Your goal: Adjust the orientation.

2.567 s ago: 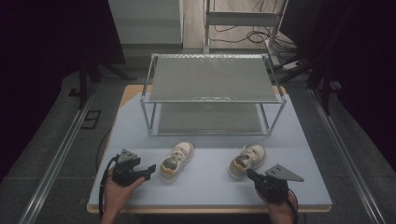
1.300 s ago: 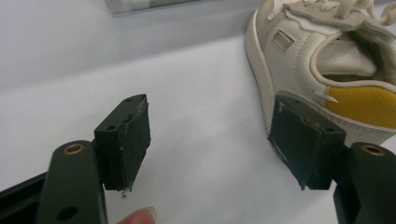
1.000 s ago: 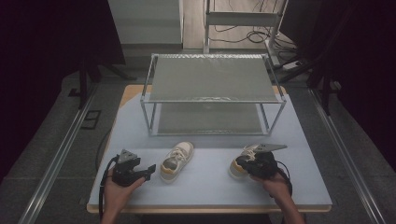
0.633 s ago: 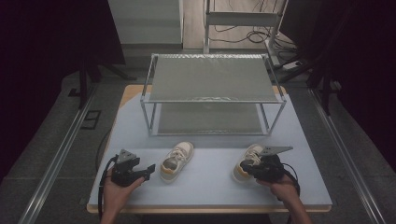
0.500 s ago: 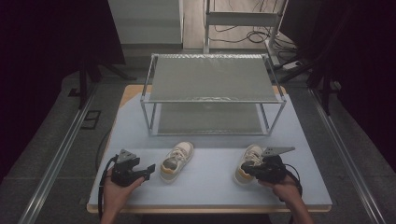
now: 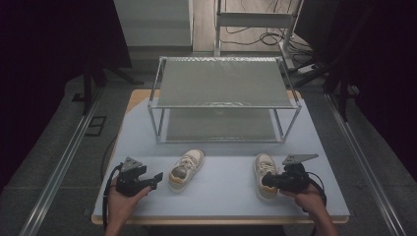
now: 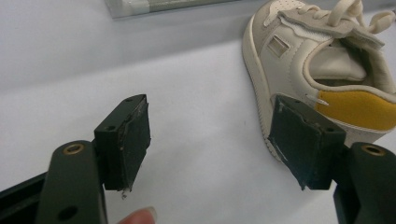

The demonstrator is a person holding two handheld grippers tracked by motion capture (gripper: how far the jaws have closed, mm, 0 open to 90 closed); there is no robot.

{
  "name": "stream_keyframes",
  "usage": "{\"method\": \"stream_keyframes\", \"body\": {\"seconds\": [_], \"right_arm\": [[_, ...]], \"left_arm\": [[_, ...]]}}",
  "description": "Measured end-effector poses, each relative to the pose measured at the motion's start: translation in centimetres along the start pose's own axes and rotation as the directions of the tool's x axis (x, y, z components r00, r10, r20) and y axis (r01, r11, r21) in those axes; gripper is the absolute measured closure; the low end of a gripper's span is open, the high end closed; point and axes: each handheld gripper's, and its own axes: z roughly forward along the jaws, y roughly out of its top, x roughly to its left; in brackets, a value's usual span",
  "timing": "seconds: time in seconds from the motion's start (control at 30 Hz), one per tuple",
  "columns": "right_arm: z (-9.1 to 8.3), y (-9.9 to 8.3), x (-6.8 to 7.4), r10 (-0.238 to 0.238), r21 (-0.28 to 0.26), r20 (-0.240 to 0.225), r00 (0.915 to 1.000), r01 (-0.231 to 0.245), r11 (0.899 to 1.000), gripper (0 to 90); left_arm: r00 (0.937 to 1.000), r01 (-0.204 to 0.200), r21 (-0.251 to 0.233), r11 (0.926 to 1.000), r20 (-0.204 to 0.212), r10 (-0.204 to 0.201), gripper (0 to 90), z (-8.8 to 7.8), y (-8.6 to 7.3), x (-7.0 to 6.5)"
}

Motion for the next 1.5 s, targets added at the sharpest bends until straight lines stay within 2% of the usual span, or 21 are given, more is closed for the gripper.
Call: {"method": "stream_keyframes", "body": {"seconds": [0.13, 0.27, 0.3, 0.33, 0.37, 0.43, 0.47, 0.57, 0.67, 0.7, 0.77, 0.8, 1.03, 1.07, 1.2, 1.3, 1.33, 1.4, 1.5], "right_arm": [[0.0, -0.1, 0.3, -0.007, 0.002, 0.015, 0.9999, 0.007, 1.000, 89.9], [-1.1, -0.1, 1.2, -0.020, -0.024, 0.069, 0.9974, 0.021, 0.999, 89.7], [-1.1, -0.1, 1.2, -0.020, -0.024, 0.069, 0.9974, 0.021, 0.999, 89.7], [-1.4, -0.1, 1.4, -0.022, -0.033, 0.083, 0.9963, 0.025, 0.999, 89.6], [-2.0, -0.1, 2.0, -0.023, -0.074, 0.086, 0.9960, 0.029, 0.997, 89.7], [-2.6, 0.0, 2.7, -0.034, -0.099, 0.112, 0.9931, 0.045, 0.994, 89.7], [-2.6, 0.0, 2.7, -0.034, -0.099, 0.112, 0.9931, 0.045, 0.994, 89.7], [-2.9, 0.3, 4.3, -0.055, -0.133, 0.117, 0.9916, 0.071, 0.989, 89.7], [-2.1, 0.2, 6.3, -0.086, -0.139, 0.106, 0.9906, 0.101, 0.985, 89.8], [-1.1, -0.1, 7.4, -0.100, -0.124, 0.106, 0.9893, 0.113, 0.986, 89.7], [-0.5, -0.3, 7.8, -0.104, -0.114, 0.111, 0.9884, 0.116, 0.987, 89.7], [0.6, -0.7, 8.2, -0.106, -0.086, 0.138, 0.9847, 0.119, 0.989, 89.7], [1.3, -2.0, 7.9, -0.078, -0.056, 0.195, 0.9777, 0.090, 0.994, 89.7], [1.1, -2.4, 7.7, -0.078, -0.052, 0.222, 0.9720, 0.091, 0.994, 89.8], [0.6, -2.6, 7.3, -0.064, -0.070, 0.212, 0.9751, 0.081, 0.994, 89.9], [-0.1, -2.9, 6.9, -0.067, -0.063, 0.244, 0.9674, 0.085, 0.994, 89.9], [-0.1, -2.9, 6.9, -0.067, -0.063, 0.244, 0.9674, 0.085, 0.994, 89.9], [-0.5, -3.1, 6.3, -0.056, -0.069, 0.256, 0.9651, 0.076, 0.995, 89.9], [-1.2, -3.4, 5.4, -0.038, -0.079, 0.290, 0.9562, 0.063, 0.995, 89.9]], "left_arm": [[1.0000, -0.004, 0.002, 1.0000, 0.001, 0.004, 28.6, 0.0, 0.0, -0.1], [1.0000, -0.002, -0.002, 1.0000, 0.001, 0.002, 28.6, -0.1, 0.0, 0.0], [1.0000, -0.002, -0.002, 1.0000, 0.001, 0.002, 28.6, -0.1, 0.0, 0.0], [1.0000, 0.000, -0.003, 1.0000, 0.003, 0.000, 28.6, -0.1, 0.0, 0.0], [1.0000, -0.001, -0.003, 1.0000, 0.003, 0.001, 28.6, -0.1, 0.0, 0.0], [1.0000, -0.002, -0.003, 1.0000, 0.001, 0.002, 28.6, -0.1, 0.1, 0.0], [1.0000, -0.002, -0.006, 1.0000, 0.003, 0.002, 28.6, -0.2, 0.1, 0.0], [1.0000, -0.004, -0.009, 1.0000, 0.006, 0.004, 28.6, -0.2, 0.1, -0.1], [1.0000, -0.003, -0.009, 1.0000, 0.008, 0.003, 28.6, -0.2, 0.1, -0.1], [1.0000, -0.003, -0.008, 1.0000, 0.008, 0.003, 28.6, -0.2, 0.1, -0.1], [0.9999, -0.004, -0.007, 1.0000, 0.009, 0.004, 28.6, -0.2, 0.1, -0.1], [0.9999, -0.004, -0.007, 1.0000, 0.011, 0.004, 28.6, -0.2, 0.1, -0.1], [0.9999, 0.004, -0.015, 0.9999, 0.012, -0.003, 28.6, -0.4, 0.1, 0.1], [0.9999, 0.005, -0.015, 0.9999, 0.010, -0.005, 28.6, -0.4, 0.1, 0.1], [0.9999, 0.002, -0.014, 0.9999, 0.011, -0.002, 28.6, -0.4, 0.1, 0.0], [0.9999, -0.001, -0.015, 0.9999, 0.015, 0.001, 28.6, -0.4, 0.1, 0.0], [0.9999, -0.001, -0.013, 0.9999, 0.015, 0.001, 28.6, -0.4, 0.1, -0.1], [0.9999, 0.001, -0.014, 0.9999, 0.015, -0.001, 28.6, -0.3, 0.1, 0.0], [0.9999, 0.001, -0.015, 0.9999, 0.015, -0.001, 28.6, -0.3, 0.1, 0.0]]}}
